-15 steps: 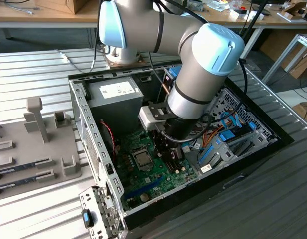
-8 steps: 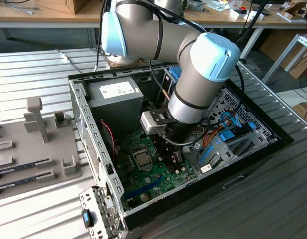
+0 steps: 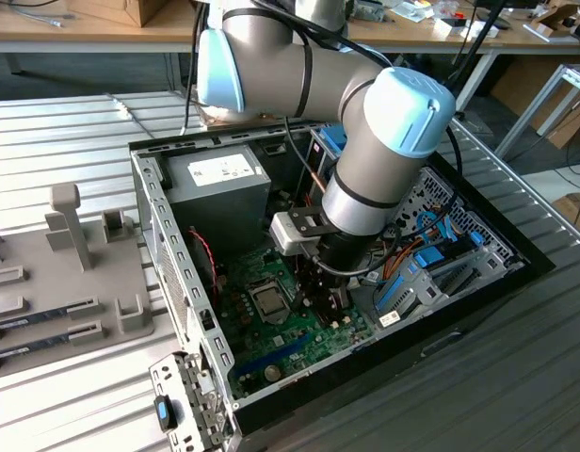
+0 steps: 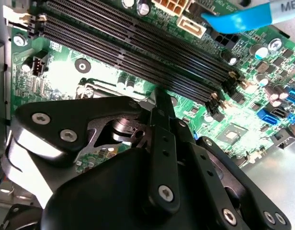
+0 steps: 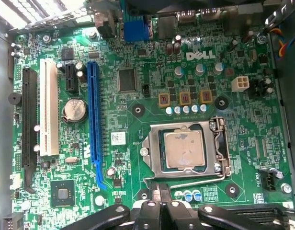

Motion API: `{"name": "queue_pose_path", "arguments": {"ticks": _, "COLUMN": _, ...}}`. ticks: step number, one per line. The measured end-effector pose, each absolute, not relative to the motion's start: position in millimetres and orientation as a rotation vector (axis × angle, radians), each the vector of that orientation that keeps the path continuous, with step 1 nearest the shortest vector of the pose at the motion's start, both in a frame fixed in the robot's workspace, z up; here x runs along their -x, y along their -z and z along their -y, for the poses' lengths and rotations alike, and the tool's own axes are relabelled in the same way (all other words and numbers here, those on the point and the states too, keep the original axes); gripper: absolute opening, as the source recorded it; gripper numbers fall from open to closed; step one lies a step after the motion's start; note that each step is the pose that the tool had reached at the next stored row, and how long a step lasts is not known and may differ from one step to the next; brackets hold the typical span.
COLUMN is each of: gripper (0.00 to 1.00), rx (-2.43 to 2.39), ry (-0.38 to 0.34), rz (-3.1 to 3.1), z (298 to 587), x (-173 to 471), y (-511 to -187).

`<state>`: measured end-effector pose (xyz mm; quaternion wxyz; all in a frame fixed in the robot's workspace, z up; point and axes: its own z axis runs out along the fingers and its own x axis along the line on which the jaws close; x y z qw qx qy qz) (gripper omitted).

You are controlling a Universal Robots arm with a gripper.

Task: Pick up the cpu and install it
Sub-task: 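Install the first cpu locking lever, then install the second cpu locking lever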

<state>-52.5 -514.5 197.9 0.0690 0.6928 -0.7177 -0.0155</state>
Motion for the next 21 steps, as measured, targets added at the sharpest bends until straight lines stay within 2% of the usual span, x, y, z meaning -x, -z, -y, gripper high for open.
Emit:
{"name": "queue_pose_path", "arguments": {"ticks": 6, "gripper": 0.11, "rx": -2.085, "ry": 0.045, "rz": 2.160, "z": 514.5, "x": 50.5, "y": -195.2}}
{"name": "queue_pose_path", "arguments": {"ticks": 15, "gripper": 0.11, "rx": -2.085, "ry": 0.046, "rz": 2.160, "z": 512.5, "x": 50.1, "y": -236.8}}
{"name": "queue_pose_path", "arguments": {"ticks": 21, "gripper": 0.11, "rx": -2.090, "ry": 0.061, "rz": 2.163, "z": 501.6, "x": 47.9, "y": -248.4}}
